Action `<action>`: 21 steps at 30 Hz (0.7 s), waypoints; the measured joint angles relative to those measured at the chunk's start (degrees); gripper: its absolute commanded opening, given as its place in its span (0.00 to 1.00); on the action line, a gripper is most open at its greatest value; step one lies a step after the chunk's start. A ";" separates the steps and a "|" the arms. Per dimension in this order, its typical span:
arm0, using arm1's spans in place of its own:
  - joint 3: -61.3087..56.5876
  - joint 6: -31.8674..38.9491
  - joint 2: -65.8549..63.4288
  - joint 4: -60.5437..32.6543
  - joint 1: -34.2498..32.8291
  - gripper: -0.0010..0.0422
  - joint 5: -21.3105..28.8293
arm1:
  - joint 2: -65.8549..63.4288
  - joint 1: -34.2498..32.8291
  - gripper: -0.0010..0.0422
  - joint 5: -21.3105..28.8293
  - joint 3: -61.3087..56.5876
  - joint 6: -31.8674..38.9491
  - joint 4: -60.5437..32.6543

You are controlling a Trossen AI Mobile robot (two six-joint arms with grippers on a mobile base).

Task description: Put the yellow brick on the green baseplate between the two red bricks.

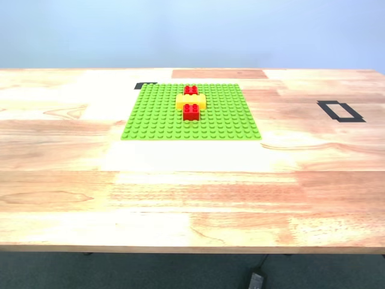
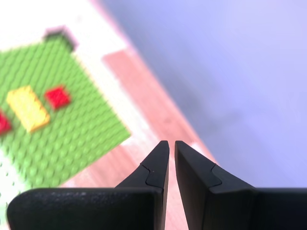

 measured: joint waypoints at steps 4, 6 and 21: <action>-2.47 -3.26 -0.57 7.39 0.02 0.02 -0.15 | -12.09 -3.96 0.06 -0.48 -10.99 6.71 8.76; -5.55 -4.98 -2.14 12.85 0.09 0.02 -2.56 | -17.64 -5.68 0.06 0.09 -16.44 10.34 12.74; -34.95 -15.32 -19.69 47.15 0.09 0.02 -15.58 | -45.77 -12.48 0.06 7.96 -50.84 26.49 39.69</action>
